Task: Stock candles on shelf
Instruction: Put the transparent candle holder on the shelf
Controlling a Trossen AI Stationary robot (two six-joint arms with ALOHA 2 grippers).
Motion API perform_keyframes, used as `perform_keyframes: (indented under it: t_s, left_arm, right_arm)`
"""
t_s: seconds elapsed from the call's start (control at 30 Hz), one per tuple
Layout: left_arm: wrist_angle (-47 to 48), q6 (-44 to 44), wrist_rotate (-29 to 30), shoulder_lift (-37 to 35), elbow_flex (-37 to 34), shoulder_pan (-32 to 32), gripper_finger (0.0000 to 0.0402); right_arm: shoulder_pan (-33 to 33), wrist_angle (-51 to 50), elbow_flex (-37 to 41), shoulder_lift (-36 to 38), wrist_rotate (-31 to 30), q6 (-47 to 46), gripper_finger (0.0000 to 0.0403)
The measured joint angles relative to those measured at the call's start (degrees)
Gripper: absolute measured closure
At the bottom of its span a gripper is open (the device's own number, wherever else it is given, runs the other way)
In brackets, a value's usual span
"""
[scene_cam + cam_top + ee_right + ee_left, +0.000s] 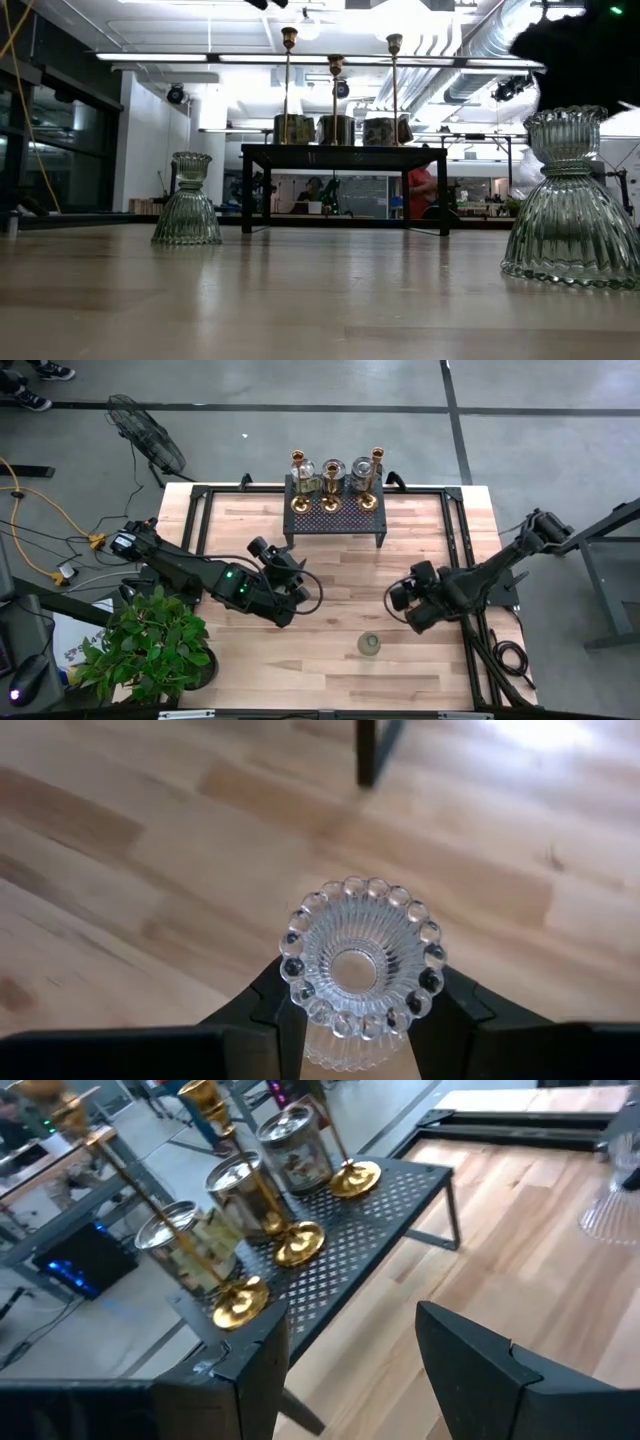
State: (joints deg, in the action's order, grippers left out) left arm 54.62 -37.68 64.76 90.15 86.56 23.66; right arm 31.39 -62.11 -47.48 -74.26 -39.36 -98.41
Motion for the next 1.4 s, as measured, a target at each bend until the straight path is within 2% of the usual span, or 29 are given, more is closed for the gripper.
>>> perform_keyframes:
  t_s: [0.2,0.43,0.73,0.87,1.03,1.23,1.4]
  left_arm:
    - [5.21,-5.08,0.38,0.00,0.00,0.00,0.0192]
    - [11.40,-11.84,2.09,0.00,0.01,0.00,0.0192]
    - [16.85,-18.11,2.10,0.00,0.01,0.00,0.0192]
    - [17.35,-18.35,2.09,0.00,-0.01,0.00,0.0192]
    - [17.35,-18.36,2.04,0.00,0.00,0.00,0.0192]
    - [17.37,-18.52,1.78,0.00,-0.01,0.00,0.0192]
    - [17.49,-18.76,1.63,0.00,0.01,0.00,0.0192]
  right_arm:
    - [-7.54,2.81,-6.06,0.66,-2.59,16.22,0.0281]
    - [-17.25,17.96,-9.97,0.64,-2.16,39.29,0.0281]
    - [-28.71,34.34,-13.11,0.62,4.41,59.66,0.0280]
    - [-33.08,38.42,-13.88,0.50,9.52,64.42,0.0280]
    - [-37.07,38.24,-16.85,-1.39,12.62,68.14,0.0280]
    - [-38.33,35.07,-21.19,-5.14,12.72,68.34,0.0280]
    - [-38.41,32.87,-22.36,-7.86,9.12,65.08,0.0280]
